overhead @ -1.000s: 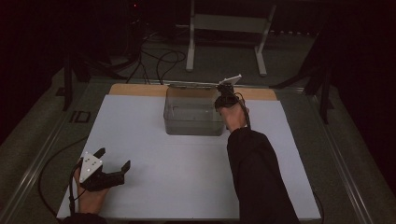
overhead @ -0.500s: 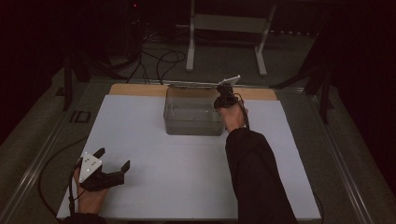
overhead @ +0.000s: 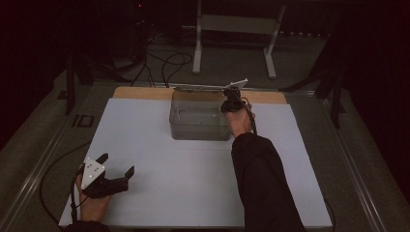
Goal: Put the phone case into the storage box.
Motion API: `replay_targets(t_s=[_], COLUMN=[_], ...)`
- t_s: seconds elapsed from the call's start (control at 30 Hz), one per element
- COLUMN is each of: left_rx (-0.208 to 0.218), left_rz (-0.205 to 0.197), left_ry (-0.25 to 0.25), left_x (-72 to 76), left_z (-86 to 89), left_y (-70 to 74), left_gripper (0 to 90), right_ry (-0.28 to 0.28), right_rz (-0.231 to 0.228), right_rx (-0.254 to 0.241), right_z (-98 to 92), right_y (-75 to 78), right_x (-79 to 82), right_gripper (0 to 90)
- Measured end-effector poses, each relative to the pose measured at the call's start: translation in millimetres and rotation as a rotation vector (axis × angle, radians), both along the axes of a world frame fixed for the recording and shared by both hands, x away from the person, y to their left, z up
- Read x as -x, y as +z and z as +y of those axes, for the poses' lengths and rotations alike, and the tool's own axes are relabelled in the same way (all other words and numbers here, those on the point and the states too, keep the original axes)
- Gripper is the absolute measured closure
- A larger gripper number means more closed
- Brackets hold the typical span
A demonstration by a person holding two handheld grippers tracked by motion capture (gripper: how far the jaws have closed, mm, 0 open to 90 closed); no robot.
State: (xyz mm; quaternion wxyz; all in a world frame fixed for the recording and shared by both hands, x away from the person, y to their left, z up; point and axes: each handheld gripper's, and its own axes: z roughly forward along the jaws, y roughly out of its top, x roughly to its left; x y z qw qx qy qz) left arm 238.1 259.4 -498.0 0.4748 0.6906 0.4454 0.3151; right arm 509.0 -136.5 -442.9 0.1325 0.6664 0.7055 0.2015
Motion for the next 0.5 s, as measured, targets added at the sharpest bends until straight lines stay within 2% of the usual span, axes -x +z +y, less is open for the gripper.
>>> replay_targets(t_s=[0.5], left_rx=[-0.003], left_rz=[0.001], left_ry=[0.0], left_x=[0.3], left_z=[-0.3], left_y=[0.0], left_gripper=[0.4], right_ry=[-0.014], right_rz=[-0.003], right_rx=[0.031], right_z=[3.3], right_y=[-0.6], right_x=[0.2], right_gripper=[80.4])
